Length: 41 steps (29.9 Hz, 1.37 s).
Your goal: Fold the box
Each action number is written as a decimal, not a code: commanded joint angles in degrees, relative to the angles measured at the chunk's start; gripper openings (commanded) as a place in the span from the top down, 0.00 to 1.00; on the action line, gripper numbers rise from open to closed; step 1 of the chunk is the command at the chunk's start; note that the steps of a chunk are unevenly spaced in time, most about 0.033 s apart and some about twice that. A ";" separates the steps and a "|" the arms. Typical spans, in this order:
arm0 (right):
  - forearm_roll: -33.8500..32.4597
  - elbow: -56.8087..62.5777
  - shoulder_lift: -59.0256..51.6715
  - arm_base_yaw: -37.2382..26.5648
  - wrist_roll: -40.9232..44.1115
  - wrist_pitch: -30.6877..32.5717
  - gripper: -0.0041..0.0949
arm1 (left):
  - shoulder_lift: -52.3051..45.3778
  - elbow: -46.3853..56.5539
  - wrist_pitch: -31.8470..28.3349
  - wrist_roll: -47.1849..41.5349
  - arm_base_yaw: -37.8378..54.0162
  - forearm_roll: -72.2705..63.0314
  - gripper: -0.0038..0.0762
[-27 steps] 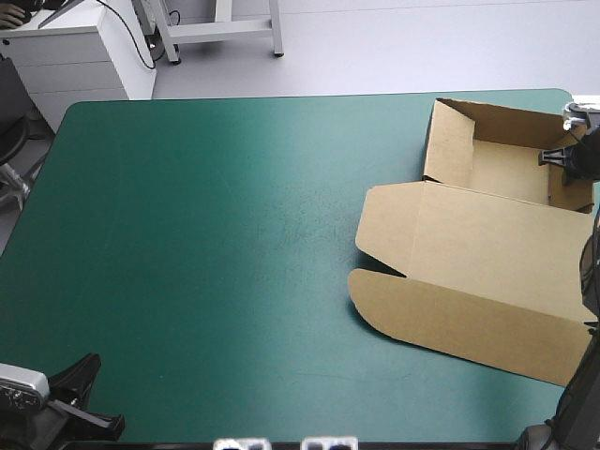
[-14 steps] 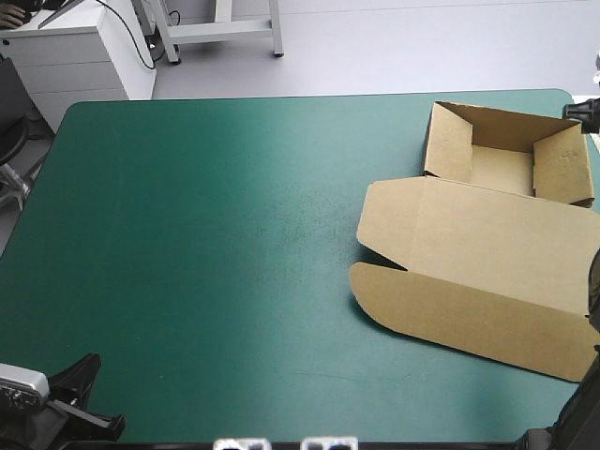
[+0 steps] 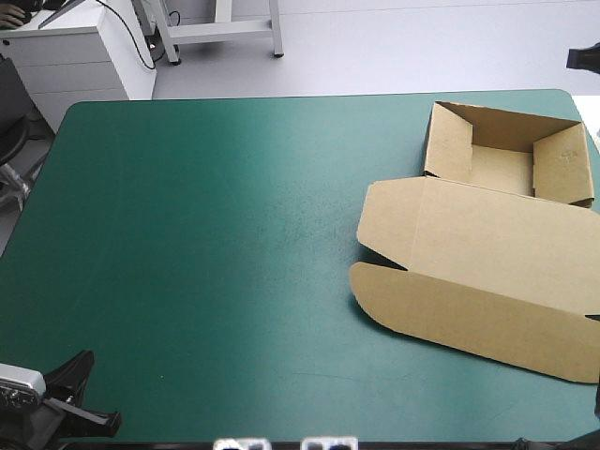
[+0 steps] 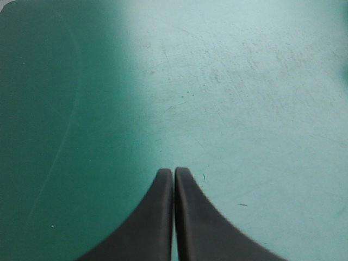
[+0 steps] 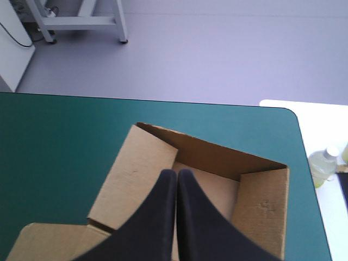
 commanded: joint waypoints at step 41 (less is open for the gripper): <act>-15.46 100.36 -91.39 22.21 4.78 -29.07 0.97 | 1.05 0.38 -4.28 -0.49 -0.09 -0.60 0.96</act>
